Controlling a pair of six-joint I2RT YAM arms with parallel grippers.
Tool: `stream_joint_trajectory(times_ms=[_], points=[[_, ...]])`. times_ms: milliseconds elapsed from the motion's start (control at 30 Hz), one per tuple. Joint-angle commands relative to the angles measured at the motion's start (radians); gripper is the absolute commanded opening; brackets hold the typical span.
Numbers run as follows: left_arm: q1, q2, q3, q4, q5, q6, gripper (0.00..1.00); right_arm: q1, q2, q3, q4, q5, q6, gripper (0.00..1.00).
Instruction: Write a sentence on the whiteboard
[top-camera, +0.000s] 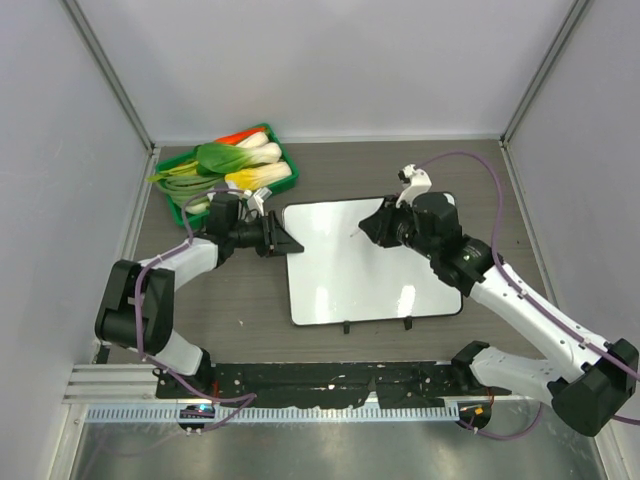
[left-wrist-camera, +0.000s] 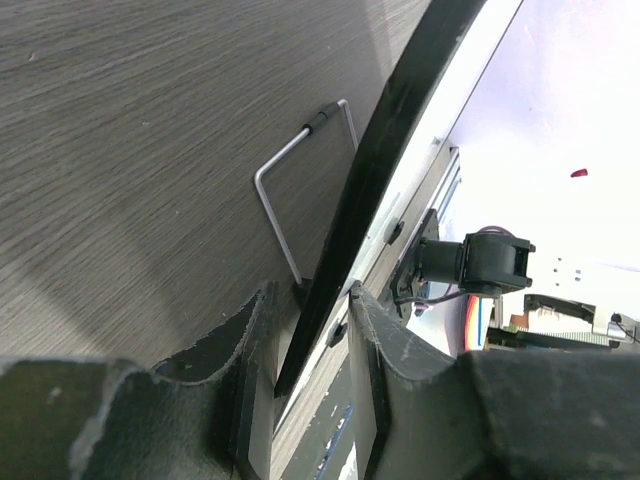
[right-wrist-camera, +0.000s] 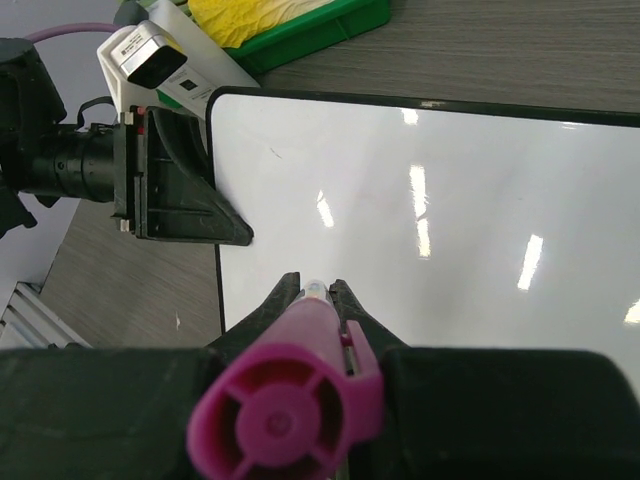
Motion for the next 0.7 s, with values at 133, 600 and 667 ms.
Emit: stream_joint_trajectory(times_ms=[133, 600, 667], points=[[-0.025, -0.047, -0.01, -0.106, -0.057, 0.045, 0.08, 0.067, 0.06, 0.092, 0.09, 0.058, -0.043, 0.01], [-0.05, -0.085, -0.008, -0.178, -0.096, 0.079, 0.07, 0.13, 0.186, 0.187, 0.144, 0.1, -0.108, 0.02], [-0.051, -0.082, -0.005, -0.184, -0.097, 0.082, 0.07, 0.133, 0.196, 0.19, 0.152, 0.1, -0.105, 0.01]])
